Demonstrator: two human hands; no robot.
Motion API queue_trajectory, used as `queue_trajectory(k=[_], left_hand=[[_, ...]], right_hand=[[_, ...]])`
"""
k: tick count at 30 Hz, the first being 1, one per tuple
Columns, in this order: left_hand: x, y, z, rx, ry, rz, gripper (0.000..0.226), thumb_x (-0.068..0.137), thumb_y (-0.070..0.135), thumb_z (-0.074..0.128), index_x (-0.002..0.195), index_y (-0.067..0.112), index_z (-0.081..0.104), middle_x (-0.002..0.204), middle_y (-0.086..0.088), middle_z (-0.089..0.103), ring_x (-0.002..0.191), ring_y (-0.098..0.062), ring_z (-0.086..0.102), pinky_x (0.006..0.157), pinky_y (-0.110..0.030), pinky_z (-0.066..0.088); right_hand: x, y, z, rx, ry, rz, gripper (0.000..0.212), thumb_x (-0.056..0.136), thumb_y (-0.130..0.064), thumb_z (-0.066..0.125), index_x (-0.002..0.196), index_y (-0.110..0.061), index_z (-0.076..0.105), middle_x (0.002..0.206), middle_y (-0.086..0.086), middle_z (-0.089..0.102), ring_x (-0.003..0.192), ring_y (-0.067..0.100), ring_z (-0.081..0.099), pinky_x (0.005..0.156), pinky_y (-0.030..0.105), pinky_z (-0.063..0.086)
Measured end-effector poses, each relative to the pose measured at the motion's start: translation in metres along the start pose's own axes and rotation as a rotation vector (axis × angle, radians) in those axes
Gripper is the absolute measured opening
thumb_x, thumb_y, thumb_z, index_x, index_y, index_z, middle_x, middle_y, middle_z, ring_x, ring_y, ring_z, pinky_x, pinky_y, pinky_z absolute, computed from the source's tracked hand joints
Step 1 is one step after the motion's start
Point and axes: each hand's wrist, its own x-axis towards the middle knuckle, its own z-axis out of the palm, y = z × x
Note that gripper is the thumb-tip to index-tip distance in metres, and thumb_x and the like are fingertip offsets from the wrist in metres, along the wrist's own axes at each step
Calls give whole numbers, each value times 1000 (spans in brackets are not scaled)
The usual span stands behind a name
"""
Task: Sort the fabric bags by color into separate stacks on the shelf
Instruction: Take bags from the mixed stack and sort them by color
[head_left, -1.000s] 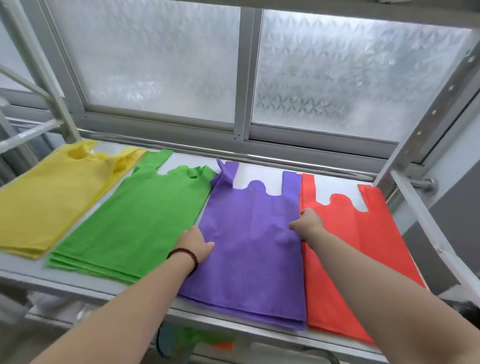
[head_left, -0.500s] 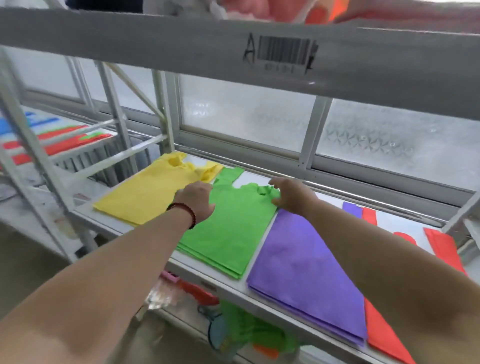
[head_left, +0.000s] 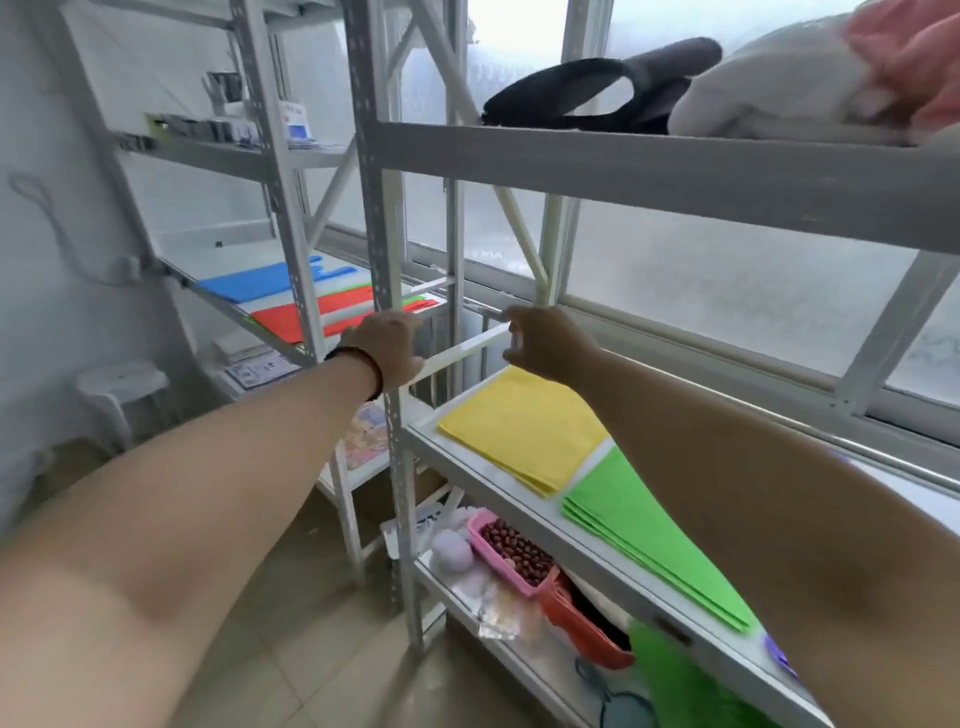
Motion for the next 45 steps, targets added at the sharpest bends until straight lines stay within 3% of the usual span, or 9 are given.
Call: queue_trajectory(k=[10,18,26,39,45], left_hand=[[-22,-167,-6,11,-47,-201,56,86,29,57,137,15,40,142,-9,42,129,-30,41,105,-47,37],[2,-269,3,52,-52,-317,63,86,35,57,143,18,34,147,-5,38,134,-24,35,106,-40,32],[100,-370,17,64,-78,-312,63,86,32,56,143,19,32,148,-4,35,135,-24,35,107,-40,31],[238,-515,68,13,-150,-242,61,87,34,57,141,19,34,148,-2,35,135,-22,35,108,-42,35],[303,-580,88,3,-213,-139,62,88,36,56,143,19,32,148,-2,36,133,-23,38,107,-45,36]], right_hand=[[88,-142,73,79,-118,-177,53,86,-17,60,137,-16,46,134,8,56,123,26,53,102,36,45],[171,-216,131,108,-178,-262,51,88,-17,59,137,-19,45,132,6,57,119,26,55,97,37,48],[301,-254,185,78,-189,-288,54,87,-15,59,138,-18,44,136,4,54,123,25,52,101,38,46],[473,-299,280,102,-299,-152,55,84,-19,59,137,-23,44,129,4,58,116,25,55,94,37,49],[528,-320,317,129,-245,-42,53,85,-19,59,136,-19,45,129,5,58,117,25,54,95,37,47]])
